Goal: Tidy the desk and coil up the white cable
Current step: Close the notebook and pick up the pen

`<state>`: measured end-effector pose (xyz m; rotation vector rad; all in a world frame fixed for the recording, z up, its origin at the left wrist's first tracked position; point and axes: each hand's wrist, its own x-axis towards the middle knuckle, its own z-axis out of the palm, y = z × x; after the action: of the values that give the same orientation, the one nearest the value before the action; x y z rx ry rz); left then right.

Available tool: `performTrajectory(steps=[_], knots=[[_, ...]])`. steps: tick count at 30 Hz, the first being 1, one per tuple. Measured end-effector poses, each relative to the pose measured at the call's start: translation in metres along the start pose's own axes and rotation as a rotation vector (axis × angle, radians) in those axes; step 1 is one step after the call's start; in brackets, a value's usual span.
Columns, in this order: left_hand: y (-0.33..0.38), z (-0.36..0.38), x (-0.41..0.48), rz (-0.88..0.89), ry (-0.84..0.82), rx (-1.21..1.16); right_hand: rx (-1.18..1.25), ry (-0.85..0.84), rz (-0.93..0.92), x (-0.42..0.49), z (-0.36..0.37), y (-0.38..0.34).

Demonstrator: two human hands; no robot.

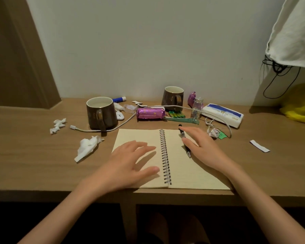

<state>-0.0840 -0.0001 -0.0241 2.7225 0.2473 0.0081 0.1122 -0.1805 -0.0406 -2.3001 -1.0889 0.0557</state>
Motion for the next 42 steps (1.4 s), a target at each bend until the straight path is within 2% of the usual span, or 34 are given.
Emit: performTrajectory(steps=[3,7,12,14,17,20,22,24,28,32,37,42], knots=[[-0.006,0.010,-0.026,0.000,-0.056,0.141,-0.033,-0.081,0.011,-0.005,0.007,0.000],[-0.015,0.019,-0.043,0.041,0.008,0.239,-0.071,-0.127,0.020,-0.008,0.007,0.001],[-0.011,0.015,-0.065,0.099,0.112,0.194,-0.105,-0.135,-0.006,-0.018,0.004,-0.002],[-0.011,0.010,-0.072,0.088,0.179,0.066,-0.108,-0.142,0.002,-0.023,0.004,-0.001],[-0.014,0.011,-0.074,0.098,0.386,-0.158,-0.091,-0.121,0.007,-0.025,0.004,0.000],[-0.005,0.009,-0.072,0.025,0.550,-0.577,-0.065,-0.075,0.000,-0.024,0.005,0.002],[0.007,0.006,-0.072,-0.034,0.552,-0.957,-0.057,-0.056,0.003,-0.024,0.005,0.002],[0.018,0.005,-0.072,-0.061,0.494,-1.195,-0.055,-0.025,0.003,-0.023,0.006,0.003],[0.037,0.009,-0.056,0.003,0.362,-1.293,0.022,0.025,0.058,-0.017,0.005,0.000],[0.065,0.016,-0.039,0.057,0.382,-0.962,0.049,0.105,0.184,-0.002,0.003,-0.004],[0.085,0.035,-0.012,0.046,0.365,-0.784,-0.222,-0.080,0.341,0.016,-0.005,-0.011],[0.098,0.044,-0.001,0.141,0.584,-0.547,-0.314,-0.088,0.342,0.022,-0.006,-0.010]])
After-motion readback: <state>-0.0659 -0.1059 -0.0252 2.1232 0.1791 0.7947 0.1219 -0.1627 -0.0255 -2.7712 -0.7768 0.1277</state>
